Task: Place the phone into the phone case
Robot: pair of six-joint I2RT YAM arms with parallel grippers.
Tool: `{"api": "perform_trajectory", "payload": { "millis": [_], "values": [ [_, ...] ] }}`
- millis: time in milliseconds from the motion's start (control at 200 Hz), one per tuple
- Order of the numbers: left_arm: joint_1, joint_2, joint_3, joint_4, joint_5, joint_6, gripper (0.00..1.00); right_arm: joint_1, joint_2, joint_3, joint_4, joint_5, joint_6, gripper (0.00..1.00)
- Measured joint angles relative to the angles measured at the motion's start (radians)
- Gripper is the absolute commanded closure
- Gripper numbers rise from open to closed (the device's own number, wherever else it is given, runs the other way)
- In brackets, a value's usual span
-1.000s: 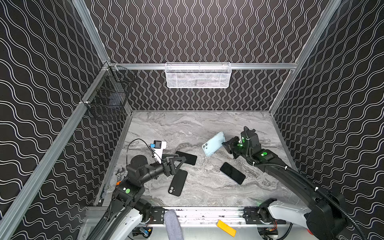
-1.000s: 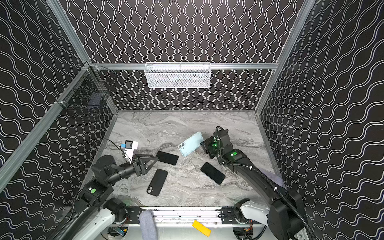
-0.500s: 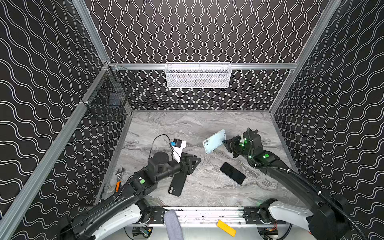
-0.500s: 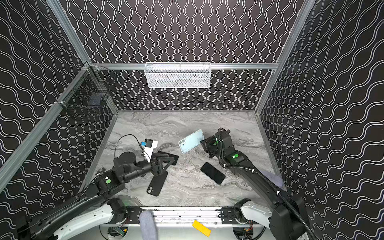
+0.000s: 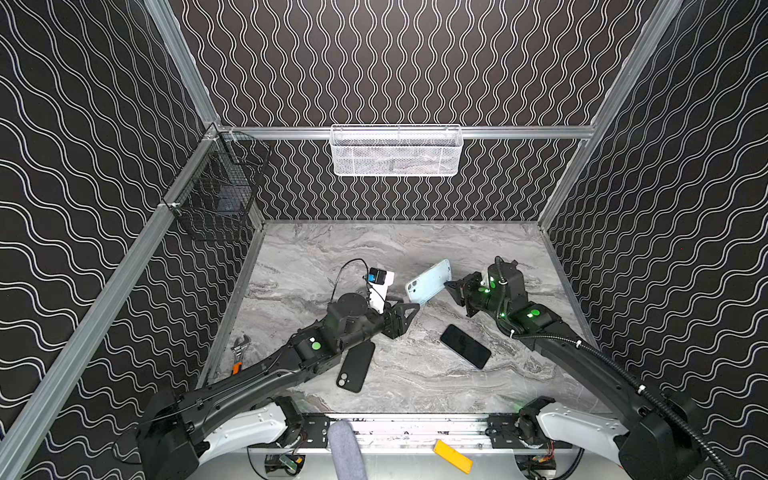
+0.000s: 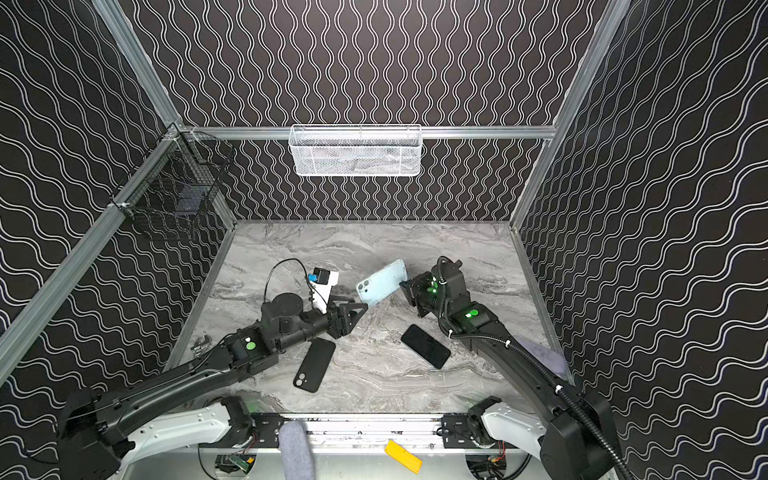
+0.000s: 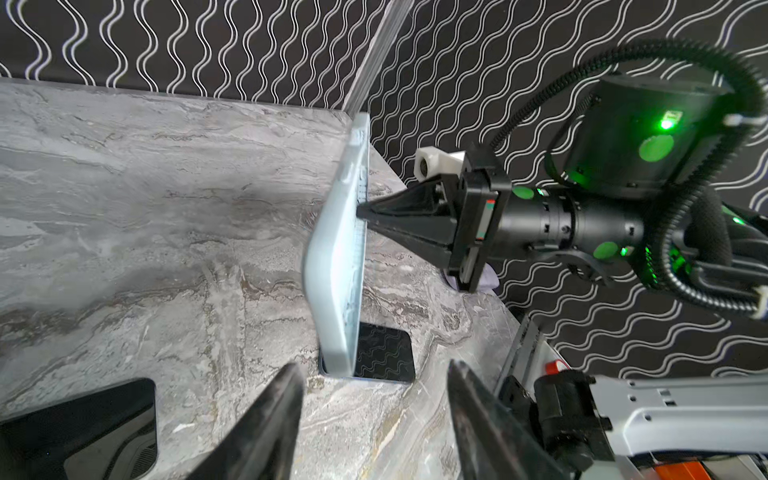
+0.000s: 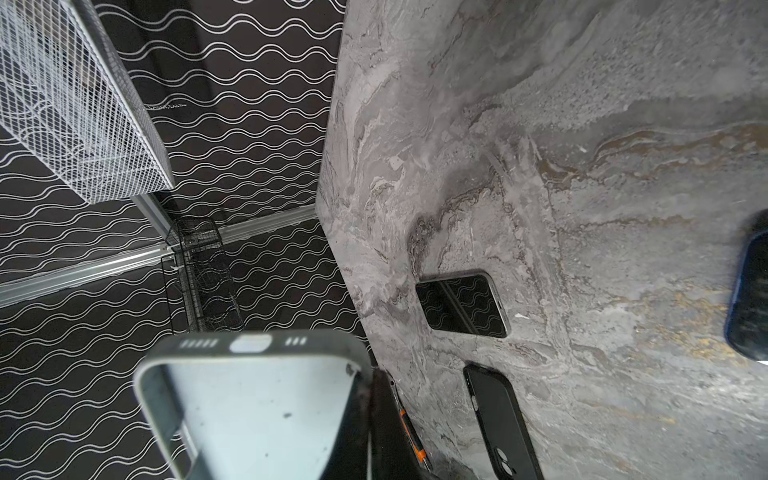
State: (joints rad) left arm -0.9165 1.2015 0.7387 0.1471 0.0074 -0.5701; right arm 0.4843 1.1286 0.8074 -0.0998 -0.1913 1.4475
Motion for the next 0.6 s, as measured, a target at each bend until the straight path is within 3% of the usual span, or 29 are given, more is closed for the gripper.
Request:
{"api": "perform_trajectory", "payload": {
  "millis": [255,601],
  "values": [
    [-0.010,0.050,0.010,0.039,-0.058,0.022,0.59,0.000,-0.001,-0.003,0.003,-0.026,0.000,0.99],
    [-0.013,0.071,0.013,0.051,-0.100,0.023,0.91,-0.001,-0.005,-0.003,0.007,-0.030,-0.009,0.96]
  ]
}}
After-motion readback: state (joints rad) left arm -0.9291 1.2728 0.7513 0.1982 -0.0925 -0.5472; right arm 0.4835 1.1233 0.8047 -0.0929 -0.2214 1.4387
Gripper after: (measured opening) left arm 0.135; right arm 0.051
